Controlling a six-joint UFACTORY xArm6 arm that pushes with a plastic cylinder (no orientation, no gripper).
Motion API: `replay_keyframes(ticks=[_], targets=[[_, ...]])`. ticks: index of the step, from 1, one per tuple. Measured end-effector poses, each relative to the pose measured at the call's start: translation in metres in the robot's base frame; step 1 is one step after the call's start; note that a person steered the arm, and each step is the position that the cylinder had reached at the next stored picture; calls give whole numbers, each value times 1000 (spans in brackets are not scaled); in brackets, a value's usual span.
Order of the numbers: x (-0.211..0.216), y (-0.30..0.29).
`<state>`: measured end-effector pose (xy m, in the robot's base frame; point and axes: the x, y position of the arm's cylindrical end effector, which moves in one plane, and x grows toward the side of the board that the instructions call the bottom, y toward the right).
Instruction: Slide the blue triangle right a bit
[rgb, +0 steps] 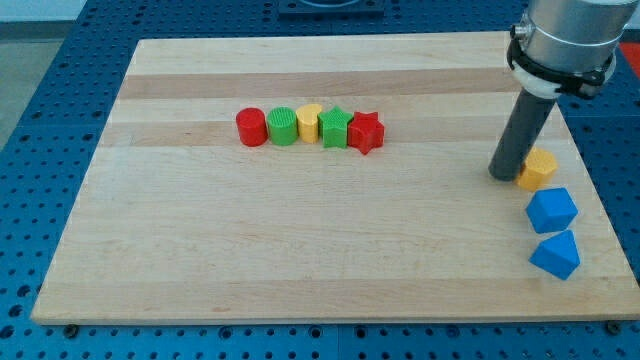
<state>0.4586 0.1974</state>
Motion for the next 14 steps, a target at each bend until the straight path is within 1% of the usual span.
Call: replay_keyframes(ticks=[2, 3, 4, 5, 9, 11, 14], targets=[[0, -2], [6, -23], [24, -43], [48, -47], [118, -40], [120, -11], [120, 5]])
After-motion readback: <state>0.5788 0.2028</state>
